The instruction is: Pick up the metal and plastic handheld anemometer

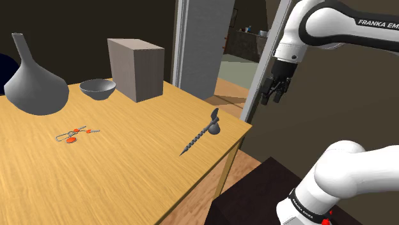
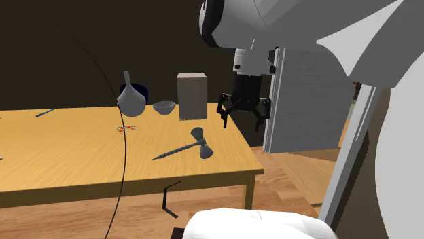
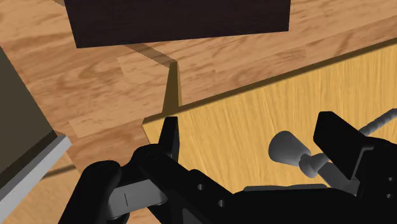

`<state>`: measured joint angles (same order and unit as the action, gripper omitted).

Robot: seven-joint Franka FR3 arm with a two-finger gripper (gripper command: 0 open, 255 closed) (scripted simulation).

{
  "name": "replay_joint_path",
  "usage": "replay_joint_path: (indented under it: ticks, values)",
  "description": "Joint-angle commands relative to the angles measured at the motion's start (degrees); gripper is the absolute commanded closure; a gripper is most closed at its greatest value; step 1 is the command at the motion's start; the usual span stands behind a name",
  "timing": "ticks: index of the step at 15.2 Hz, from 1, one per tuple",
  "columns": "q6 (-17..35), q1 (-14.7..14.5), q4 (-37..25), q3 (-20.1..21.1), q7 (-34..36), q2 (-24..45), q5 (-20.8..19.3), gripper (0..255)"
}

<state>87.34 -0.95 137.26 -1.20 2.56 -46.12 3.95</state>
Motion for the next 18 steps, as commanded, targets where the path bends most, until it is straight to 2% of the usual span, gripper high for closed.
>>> replay_joint_path:
  ticks: [1,6,11,15,18]
  values:
    - [0.0,0.0,0.0,0.0,0.0,0.0,0.0,0]
    - [5.2,2.4,5.4,12.1,20.7,-4.9,5.6,0]
    - [10.7,5.7,6.0,25.6,41.5,-3.9,10.4,0]
    - [15.0,10.9,3.0,37.2,58.1,0.6,12.3,0]
    - [17.6,16.8,-1.0,46.3,70.9,5.5,11.9,0]
